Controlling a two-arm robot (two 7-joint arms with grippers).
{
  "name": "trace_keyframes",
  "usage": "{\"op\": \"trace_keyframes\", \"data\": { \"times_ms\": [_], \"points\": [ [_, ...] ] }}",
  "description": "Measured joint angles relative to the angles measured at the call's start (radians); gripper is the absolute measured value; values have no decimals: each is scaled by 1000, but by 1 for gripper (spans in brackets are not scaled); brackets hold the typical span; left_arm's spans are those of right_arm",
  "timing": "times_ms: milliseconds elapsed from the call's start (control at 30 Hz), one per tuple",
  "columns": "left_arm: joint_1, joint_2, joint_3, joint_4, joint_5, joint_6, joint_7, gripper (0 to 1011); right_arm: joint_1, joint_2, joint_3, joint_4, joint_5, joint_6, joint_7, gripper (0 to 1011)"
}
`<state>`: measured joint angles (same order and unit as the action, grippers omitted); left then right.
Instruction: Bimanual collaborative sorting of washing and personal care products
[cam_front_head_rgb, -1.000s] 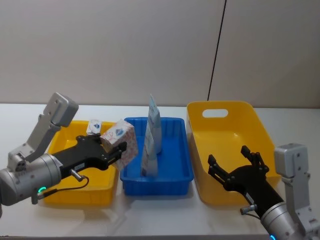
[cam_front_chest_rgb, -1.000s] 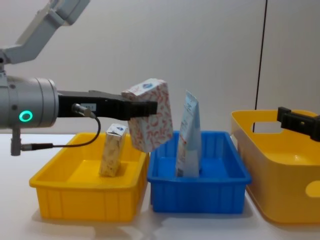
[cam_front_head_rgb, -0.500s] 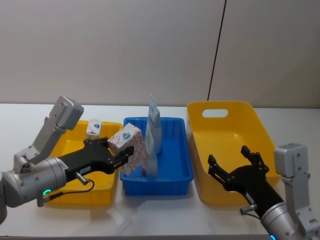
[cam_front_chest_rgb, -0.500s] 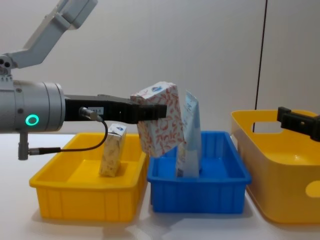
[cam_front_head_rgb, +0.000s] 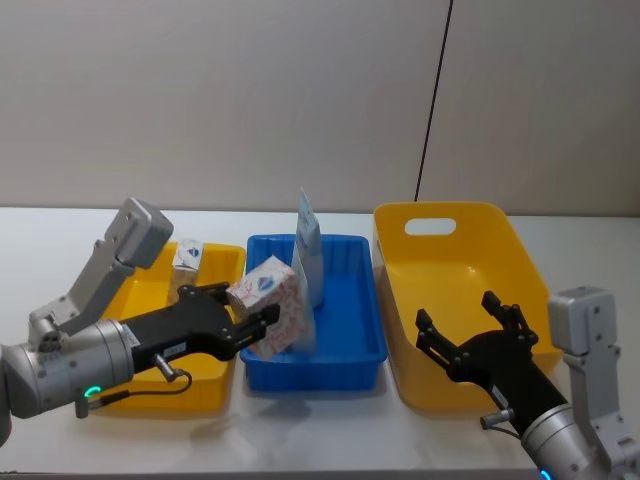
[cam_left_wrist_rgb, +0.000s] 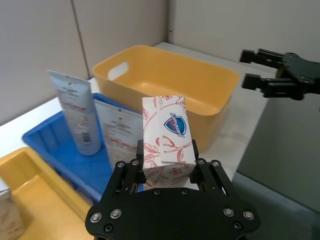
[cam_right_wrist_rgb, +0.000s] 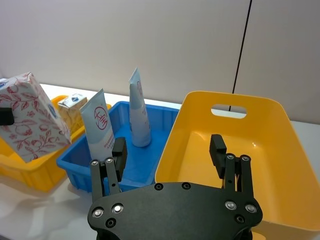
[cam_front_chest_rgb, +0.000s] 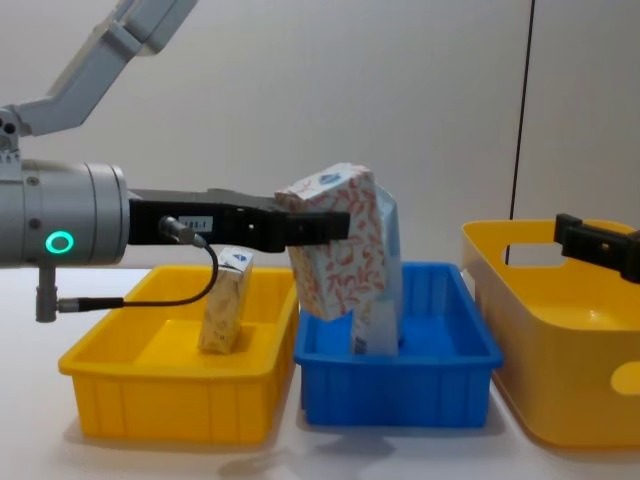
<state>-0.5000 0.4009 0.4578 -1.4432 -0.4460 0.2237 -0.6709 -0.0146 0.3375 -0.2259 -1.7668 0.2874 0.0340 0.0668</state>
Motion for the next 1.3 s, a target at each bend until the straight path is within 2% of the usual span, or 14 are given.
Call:
{"op": "trace_keyframes", "data": {
  "times_ms": [333,567,1000,1300],
  "points": [
    [-31,19,50,29,-5,-42,-112,413,0,0,0,0,0,0,0,1000],
    [-50,21,81,52,-4,-75,-169,413,0,0,0,0,0,0,0,1000],
    [-69,19,114,77,-2,-110,-216,413,0,2,2,-2,3,4,8,1000],
    [-74,18,123,85,-1,-120,-230,413,6,29,18,-16,55,37,83,1000]
  ]
}}
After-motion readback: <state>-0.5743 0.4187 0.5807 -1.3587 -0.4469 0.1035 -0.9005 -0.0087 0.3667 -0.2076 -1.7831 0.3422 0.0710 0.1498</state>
